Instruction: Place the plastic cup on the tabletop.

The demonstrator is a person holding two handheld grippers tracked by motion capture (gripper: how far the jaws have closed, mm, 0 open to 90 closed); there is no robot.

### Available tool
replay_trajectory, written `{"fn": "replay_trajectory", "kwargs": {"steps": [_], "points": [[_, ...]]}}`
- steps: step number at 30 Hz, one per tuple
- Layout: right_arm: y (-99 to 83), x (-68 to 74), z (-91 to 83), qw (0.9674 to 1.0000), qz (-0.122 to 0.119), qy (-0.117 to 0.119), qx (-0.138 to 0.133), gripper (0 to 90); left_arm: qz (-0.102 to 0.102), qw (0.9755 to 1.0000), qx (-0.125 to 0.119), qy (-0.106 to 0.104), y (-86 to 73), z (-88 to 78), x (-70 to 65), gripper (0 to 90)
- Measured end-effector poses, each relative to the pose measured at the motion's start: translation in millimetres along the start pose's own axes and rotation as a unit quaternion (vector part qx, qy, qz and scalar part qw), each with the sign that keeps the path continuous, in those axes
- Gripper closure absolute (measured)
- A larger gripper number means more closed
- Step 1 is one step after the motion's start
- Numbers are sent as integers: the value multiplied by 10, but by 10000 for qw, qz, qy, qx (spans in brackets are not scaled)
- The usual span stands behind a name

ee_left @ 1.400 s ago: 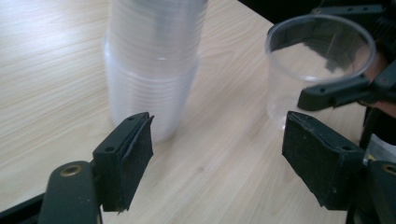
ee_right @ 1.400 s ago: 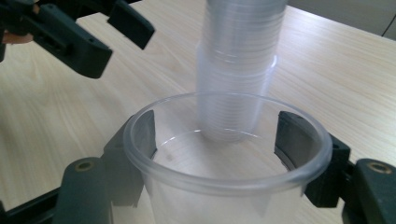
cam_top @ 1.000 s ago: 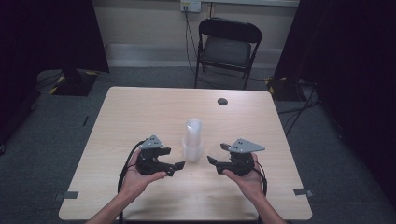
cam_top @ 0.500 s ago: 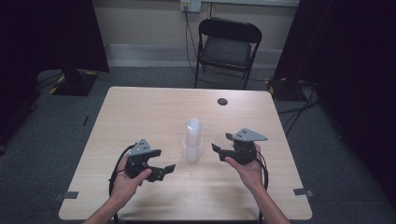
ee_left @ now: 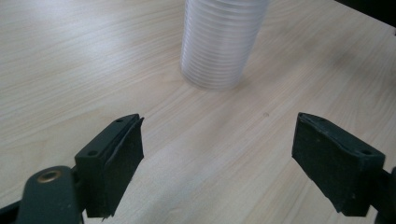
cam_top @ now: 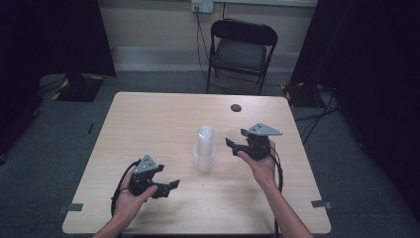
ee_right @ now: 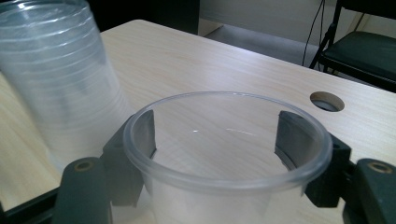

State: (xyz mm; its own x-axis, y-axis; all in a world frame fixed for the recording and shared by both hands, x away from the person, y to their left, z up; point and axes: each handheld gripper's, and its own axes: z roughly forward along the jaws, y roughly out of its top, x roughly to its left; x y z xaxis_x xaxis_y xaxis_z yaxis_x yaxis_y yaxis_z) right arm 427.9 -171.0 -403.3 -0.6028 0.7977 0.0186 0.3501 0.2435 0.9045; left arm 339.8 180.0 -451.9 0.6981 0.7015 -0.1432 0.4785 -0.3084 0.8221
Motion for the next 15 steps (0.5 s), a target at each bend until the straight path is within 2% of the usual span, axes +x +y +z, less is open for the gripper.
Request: {"fn": "replay_trajectory", "kwargs": {"steps": [15], "points": [[52, -134, 277, 9996, 274, -118, -3, 288, 7, 10000, 35, 49, -65, 4, 31, 174]]}}
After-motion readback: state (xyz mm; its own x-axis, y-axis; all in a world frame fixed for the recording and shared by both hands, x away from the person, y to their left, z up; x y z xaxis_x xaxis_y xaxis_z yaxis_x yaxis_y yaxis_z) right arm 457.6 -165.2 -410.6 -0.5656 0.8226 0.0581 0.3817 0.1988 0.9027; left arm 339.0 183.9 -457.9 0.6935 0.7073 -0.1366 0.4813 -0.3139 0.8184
